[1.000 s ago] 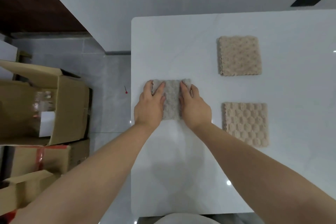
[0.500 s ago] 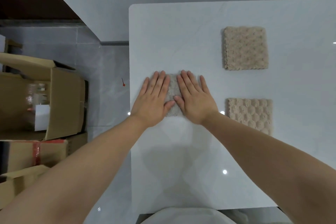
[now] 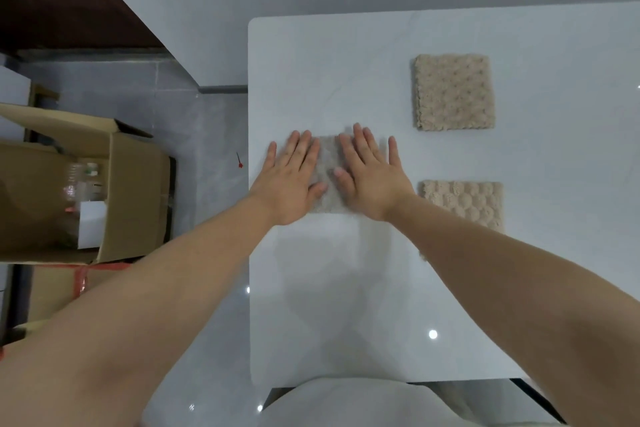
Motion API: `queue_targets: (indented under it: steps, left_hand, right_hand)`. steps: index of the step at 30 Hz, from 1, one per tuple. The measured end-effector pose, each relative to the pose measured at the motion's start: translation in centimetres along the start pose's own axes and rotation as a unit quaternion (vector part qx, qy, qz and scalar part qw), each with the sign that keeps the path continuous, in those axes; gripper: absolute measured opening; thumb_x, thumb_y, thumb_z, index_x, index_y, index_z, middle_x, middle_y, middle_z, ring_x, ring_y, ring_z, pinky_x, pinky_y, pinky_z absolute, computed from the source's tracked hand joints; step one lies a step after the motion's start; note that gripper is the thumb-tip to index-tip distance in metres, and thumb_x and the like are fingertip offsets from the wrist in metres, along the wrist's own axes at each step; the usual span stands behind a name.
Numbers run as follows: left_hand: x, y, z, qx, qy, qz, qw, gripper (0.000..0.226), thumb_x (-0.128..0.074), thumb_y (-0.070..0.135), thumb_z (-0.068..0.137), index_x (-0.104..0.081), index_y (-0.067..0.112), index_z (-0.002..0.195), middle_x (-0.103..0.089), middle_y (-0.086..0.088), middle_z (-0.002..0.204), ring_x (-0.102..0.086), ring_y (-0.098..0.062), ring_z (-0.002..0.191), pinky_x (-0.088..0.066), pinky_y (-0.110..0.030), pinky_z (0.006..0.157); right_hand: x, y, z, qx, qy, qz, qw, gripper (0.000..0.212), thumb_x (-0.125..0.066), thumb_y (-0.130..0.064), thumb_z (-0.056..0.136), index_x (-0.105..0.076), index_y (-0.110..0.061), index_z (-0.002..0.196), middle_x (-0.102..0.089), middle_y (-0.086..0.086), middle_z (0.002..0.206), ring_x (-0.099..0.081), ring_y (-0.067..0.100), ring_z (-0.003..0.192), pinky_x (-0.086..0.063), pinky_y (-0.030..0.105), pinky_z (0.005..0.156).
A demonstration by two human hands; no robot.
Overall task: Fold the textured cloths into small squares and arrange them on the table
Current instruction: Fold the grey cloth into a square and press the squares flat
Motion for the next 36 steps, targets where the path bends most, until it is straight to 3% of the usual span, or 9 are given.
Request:
queue_targets:
  steps: [3, 5, 7, 9, 13, 17, 23, 32, 36]
  left_hand:
    - [2.0, 1.6, -1.4, -0.004, 0.077, 0.054, 0.996, 0.074, -0.026, 0.047, 0.104, -0.001, 0.008, 0.162, 0.008, -0.017, 0.17, 0.012, -0.034, 0.156, -0.002, -0.055, 0.126]
    - [3.0, 4.7, -2.7, -0.037, 0.146, 0.031, 0.988, 0.064, -0.041, 0.03, 0.101, -0.024, 0.006, 0.158, -0.017, -0.018, 0.167, -0.013, -0.037, 0.155, -0.017, -0.052, 0.124]
    - [3.0, 8.7, -3.9, -0.075, 0.182, -0.027, 0.98, 0.055, -0.055, 0.021, 0.095, -0.045, 0.011, 0.147, -0.046, -0.013, 0.147, -0.046, -0.035, 0.134, -0.038, -0.045, 0.111]
    - [2.3, 13.1, -4.4, -0.09, 0.173, -0.085, 0.977, 0.049, -0.058, 0.022, 0.096, -0.049, 0.017, 0.143, -0.055, -0.006, 0.125, -0.058, -0.029, 0.109, -0.048, -0.041, 0.093]
    - [-0.4, 19.0, -3.4, 0.002, 0.052, -0.268, 0.962, 0.046, -0.045, 0.028, 0.106, -0.038, 0.024, 0.151, -0.053, -0.007, 0.125, -0.059, -0.026, 0.107, -0.05, -0.038, 0.089]
    - [-2.1, 21.9, -1.9, 0.119, 0.059, -0.368, 0.92, 0.049, -0.049, 0.025, 0.102, -0.038, 0.021, 0.15, -0.061, -0.013, 0.111, -0.064, -0.032, 0.1, -0.053, -0.04, 0.082]
    - [-3.0, 23.4, -2.6, 0.268, 0.104, -0.403, 0.869, 0.047, -0.057, 0.019, 0.1, -0.041, 0.014, 0.144, -0.063, -0.011, 0.119, -0.064, -0.027, 0.107, -0.051, -0.035, 0.088]
    - [-4.1, 24.8, -6.6, 0.289, 0.115, -0.404, 0.86, 0.057, -0.063, 0.011, 0.098, -0.038, 0.011, 0.15, -0.061, 0.0, 0.103, -0.06, -0.015, 0.093, -0.046, -0.025, 0.083]
    - [-4.4, 24.5, -7.6, 0.297, 0.123, -0.385, 0.865, 0.057, -0.062, 0.02, 0.099, -0.037, 0.013, 0.151, -0.056, -0.003, 0.123, -0.061, -0.02, 0.107, -0.049, -0.03, 0.094]
  right_hand:
    - [3.6, 2.2, -3.3, -0.014, 0.128, 0.052, 0.99, 0.058, -0.029, -0.043, 0.108, -0.028, -0.014, 0.158, -0.019, 0.015, 0.167, -0.018, 0.029, 0.155, -0.015, 0.049, 0.124]
    - [4.2, 5.0, -6.4, -0.053, 0.177, 0.076, 0.98, 0.048, -0.041, -0.033, 0.107, -0.042, -0.013, 0.15, -0.035, 0.016, 0.16, -0.036, 0.034, 0.146, -0.031, 0.051, 0.117]
    - [4.1, 7.9, -9.2, -0.096, 0.193, 0.09, 0.972, 0.045, -0.038, -0.034, 0.104, -0.051, -0.012, 0.141, -0.048, 0.015, 0.149, -0.047, 0.037, 0.135, -0.041, 0.054, 0.108]
    - [4.1, 11.0, -12.1, -0.137, 0.193, 0.101, 0.966, 0.05, -0.033, -0.033, 0.098, -0.054, -0.011, 0.138, -0.053, 0.015, 0.14, -0.049, 0.037, 0.127, -0.044, 0.052, 0.104]
    - [3.4, 17.5, -17.4, -0.24, 0.173, 0.116, 0.948, 0.047, -0.044, -0.014, 0.096, -0.047, -0.017, 0.143, -0.048, 0.016, 0.134, -0.051, 0.036, 0.117, -0.049, 0.048, 0.095]
    - [1.1, 21.4, -20.0, -0.291, 0.084, 0.21, 0.93, 0.044, -0.038, -0.028, 0.102, -0.034, -0.028, 0.147, -0.049, 0.01, 0.129, -0.06, 0.035, 0.103, -0.053, 0.049, 0.083]
    - [-1.0, 22.0, -20.1, -0.188, 0.022, 0.295, 0.937, 0.049, -0.038, -0.02, 0.099, -0.029, -0.024, 0.147, -0.062, 0.01, 0.086, -0.059, 0.028, 0.076, -0.042, 0.035, 0.066]
    - [-3.0, 21.5, -22.2, -0.099, -0.033, 0.292, 0.951, 0.053, -0.039, -0.024, 0.101, -0.022, -0.025, 0.152, -0.057, 0.005, 0.09, -0.059, 0.024, 0.079, -0.05, 0.04, 0.071]
    - [-3.4, 21.3, -22.4, -0.087, -0.043, 0.271, 0.958, 0.051, -0.037, -0.029, 0.104, -0.023, -0.022, 0.153, -0.057, 0.005, 0.102, -0.06, 0.024, 0.085, -0.052, 0.041, 0.074]
Point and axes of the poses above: each hand's wrist, its own z-axis towards the middle knuckle, its own x-axis out of the back of the hand, y = z × x, the point moved 9 cm from there along z, towards the middle knuckle
